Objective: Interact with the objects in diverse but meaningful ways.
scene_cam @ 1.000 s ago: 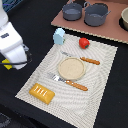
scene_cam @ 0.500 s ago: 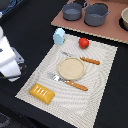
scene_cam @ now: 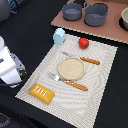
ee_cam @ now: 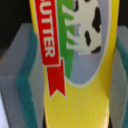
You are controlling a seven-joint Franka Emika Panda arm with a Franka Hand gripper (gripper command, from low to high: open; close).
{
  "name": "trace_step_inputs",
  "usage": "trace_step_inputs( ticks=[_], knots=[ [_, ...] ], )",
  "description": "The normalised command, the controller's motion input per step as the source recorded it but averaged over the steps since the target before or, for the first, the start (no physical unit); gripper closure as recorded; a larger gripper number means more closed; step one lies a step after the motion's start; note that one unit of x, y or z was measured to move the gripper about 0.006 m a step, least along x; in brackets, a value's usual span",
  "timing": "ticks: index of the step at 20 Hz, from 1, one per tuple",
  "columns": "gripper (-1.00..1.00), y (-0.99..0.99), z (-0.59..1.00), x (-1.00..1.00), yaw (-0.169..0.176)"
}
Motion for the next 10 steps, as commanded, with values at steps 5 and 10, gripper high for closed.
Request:
trace_step_inputs(
  ticks=[5,10],
  knots=[
    [-1.00,-0.04,-0.02,0.00,-0.015],
    [-1.00,0.03,0.85,0.00,0.000]
  ],
)
